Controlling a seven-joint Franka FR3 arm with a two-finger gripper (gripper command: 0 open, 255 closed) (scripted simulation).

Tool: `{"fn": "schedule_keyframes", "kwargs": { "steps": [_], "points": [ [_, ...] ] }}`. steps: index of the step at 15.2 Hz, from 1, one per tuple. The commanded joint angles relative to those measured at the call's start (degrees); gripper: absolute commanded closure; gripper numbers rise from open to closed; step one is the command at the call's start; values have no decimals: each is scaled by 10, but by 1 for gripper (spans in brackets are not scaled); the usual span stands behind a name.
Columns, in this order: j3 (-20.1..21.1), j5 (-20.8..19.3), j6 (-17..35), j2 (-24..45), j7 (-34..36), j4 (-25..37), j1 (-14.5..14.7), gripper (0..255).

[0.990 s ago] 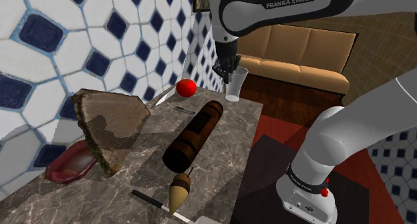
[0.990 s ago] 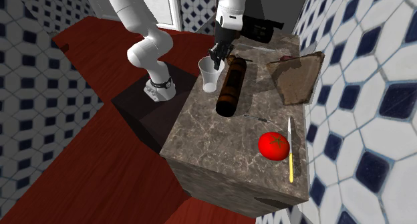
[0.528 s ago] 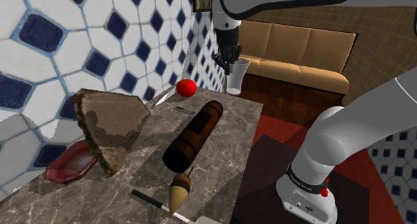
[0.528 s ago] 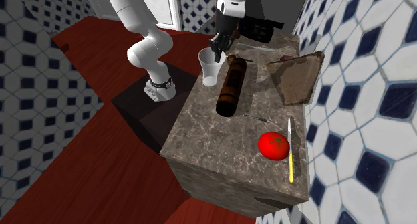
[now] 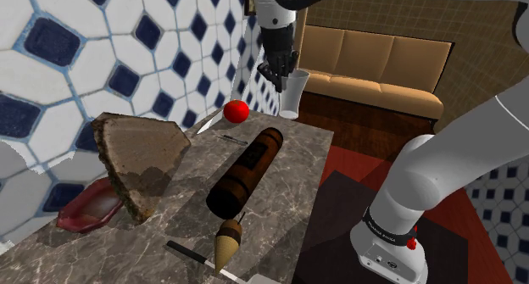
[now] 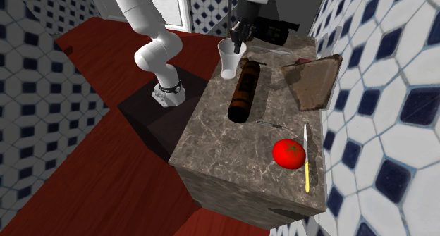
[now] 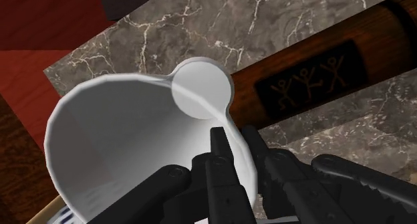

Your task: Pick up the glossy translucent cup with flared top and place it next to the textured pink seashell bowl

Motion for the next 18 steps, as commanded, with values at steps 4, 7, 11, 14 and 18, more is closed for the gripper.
{"fn": "schedule_keyframes", "kwargs": {
  "steps": [4, 7, 11, 14, 18],
  "points": [
    [57, 15, -15, 47, 74, 49, 16, 255],
    [92, 17, -25, 82, 121, 87, 26, 255],
    [140, 10, -42, 141, 187, 148, 39, 255],
    [176, -5, -58, 195, 241, 202, 53, 255],
    [220, -42, -86, 282, 316, 288, 84, 255]
  ]
}}
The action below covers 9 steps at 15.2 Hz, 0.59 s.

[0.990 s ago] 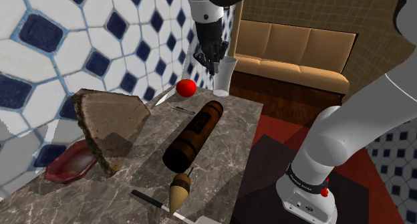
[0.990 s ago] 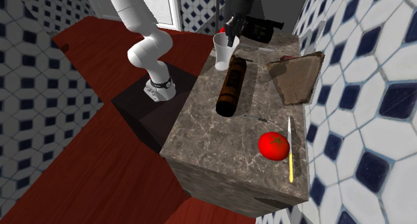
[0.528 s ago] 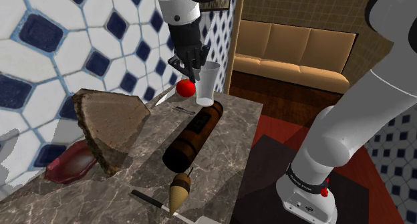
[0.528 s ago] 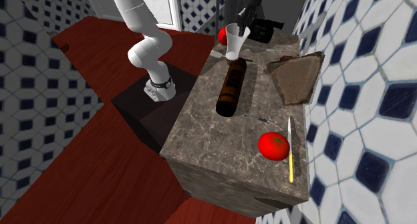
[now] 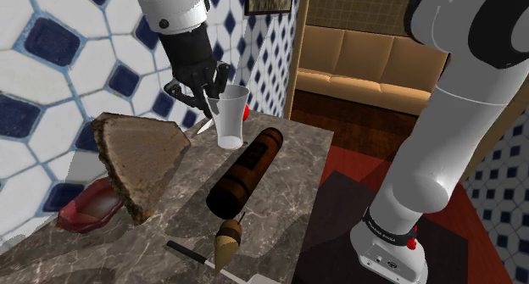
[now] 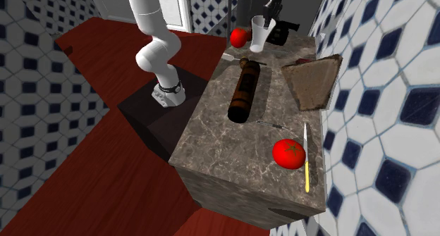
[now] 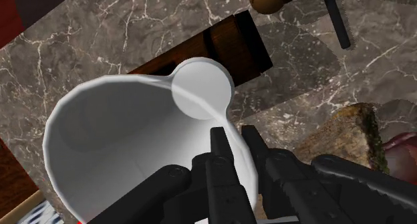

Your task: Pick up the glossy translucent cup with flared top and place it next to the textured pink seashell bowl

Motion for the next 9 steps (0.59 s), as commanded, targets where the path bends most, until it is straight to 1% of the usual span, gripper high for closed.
{"fn": "schedule_keyframes", "kwargs": {
  "steps": [1, 4, 7, 9],
  "points": [
    [20, -22, -17, 47, 40, 47, 21, 255],
    [40, -65, -50, 126, 95, 131, 67, 255],
    [45, -108, -89, 204, 137, 225, 128, 255],
    [44, -102, -70, 196, 137, 199, 121, 255]
  ]
}}
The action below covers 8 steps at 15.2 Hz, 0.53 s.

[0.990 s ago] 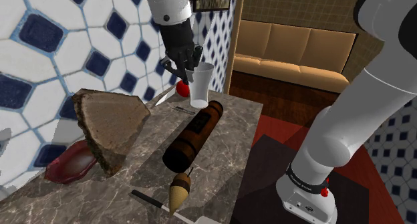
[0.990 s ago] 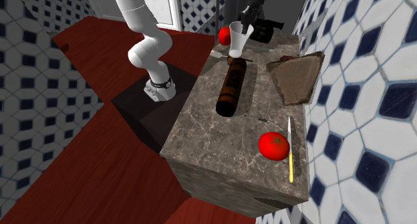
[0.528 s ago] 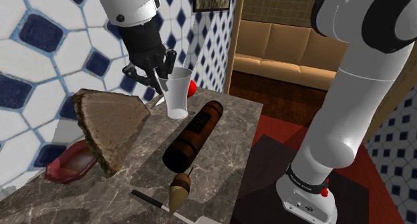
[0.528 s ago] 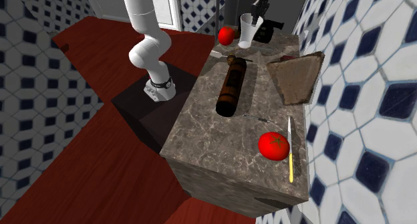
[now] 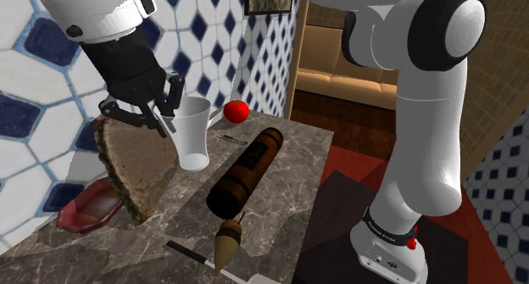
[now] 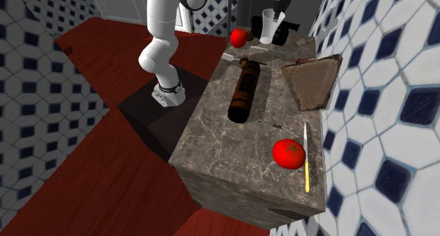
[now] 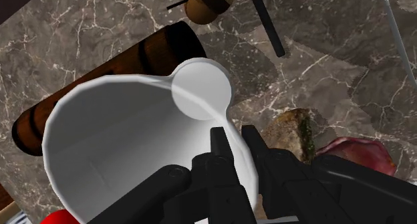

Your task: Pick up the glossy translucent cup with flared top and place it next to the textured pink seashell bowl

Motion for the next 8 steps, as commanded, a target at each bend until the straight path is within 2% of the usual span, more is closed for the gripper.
{"fn": "schedule_keyframes", "kwargs": {
  "steps": [1, 8],
  "points": [
    [1, 3, 16, -3, 5, -19, -2, 255],
    [1, 14, 78, -18, 9, -94, -22, 255]
  ]
}}
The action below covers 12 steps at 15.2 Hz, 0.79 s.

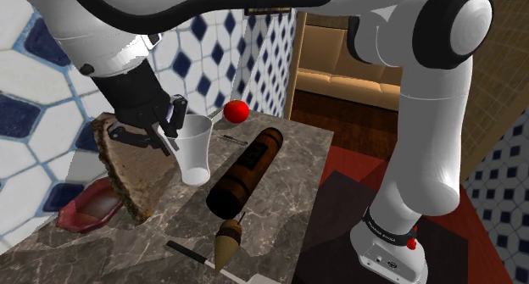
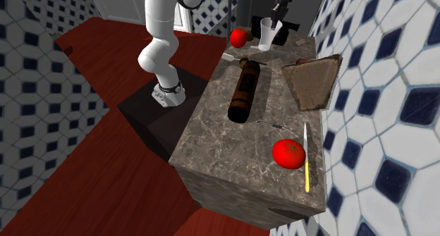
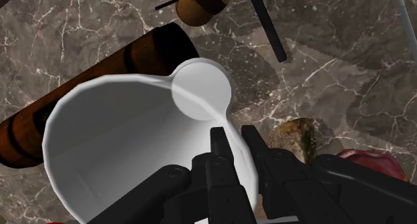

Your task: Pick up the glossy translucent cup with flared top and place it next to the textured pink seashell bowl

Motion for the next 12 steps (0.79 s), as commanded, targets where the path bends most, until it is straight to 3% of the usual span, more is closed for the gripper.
{"fn": "schedule_keyframes", "kwargs": {
  "steps": [1, 12],
  "points": [
    [0, 1, 18, -1, 2, -18, -3, 255],
    [-3, 2, 103, -4, 14, -108, -17, 255]
  ]
}}
